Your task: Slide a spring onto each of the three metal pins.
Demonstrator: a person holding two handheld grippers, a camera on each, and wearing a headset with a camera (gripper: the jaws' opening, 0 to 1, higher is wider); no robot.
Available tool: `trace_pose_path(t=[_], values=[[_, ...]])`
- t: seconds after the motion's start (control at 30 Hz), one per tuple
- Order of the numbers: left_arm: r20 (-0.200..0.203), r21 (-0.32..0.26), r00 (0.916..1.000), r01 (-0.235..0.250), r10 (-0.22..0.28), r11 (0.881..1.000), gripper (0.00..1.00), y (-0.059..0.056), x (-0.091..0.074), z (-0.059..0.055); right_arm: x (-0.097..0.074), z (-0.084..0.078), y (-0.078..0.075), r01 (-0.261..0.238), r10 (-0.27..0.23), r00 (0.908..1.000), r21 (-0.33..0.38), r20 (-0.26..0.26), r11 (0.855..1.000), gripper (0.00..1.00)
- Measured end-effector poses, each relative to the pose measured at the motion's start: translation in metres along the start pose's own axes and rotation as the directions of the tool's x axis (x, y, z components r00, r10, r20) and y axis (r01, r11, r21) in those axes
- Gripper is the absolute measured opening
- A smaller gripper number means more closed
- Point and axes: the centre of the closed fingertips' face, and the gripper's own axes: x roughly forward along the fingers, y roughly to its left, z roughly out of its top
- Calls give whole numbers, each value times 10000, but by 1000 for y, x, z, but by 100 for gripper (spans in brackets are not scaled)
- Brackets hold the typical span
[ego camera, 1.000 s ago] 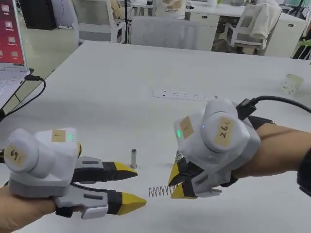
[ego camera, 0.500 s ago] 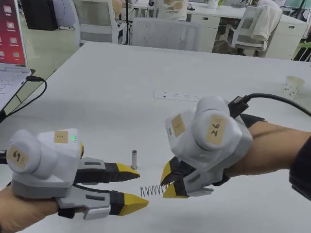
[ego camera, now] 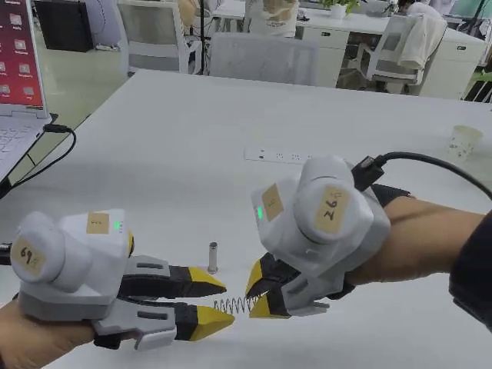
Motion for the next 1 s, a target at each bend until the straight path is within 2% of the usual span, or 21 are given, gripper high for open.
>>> trace_pose_path(t=[0.3, 1.0], values=[[-44, 161, 9998, 209, -208, 9997, 4, -5, 2, -1, 0, -1, -1, 95, -95, 10000, 29, 11, 10000, 8], [-85, 261, 9990, 443, -441, 9987, 2, -8, 3, -1, 5, -3, 2, -13, 10, 9999, 183, 141, 9998, 9]])
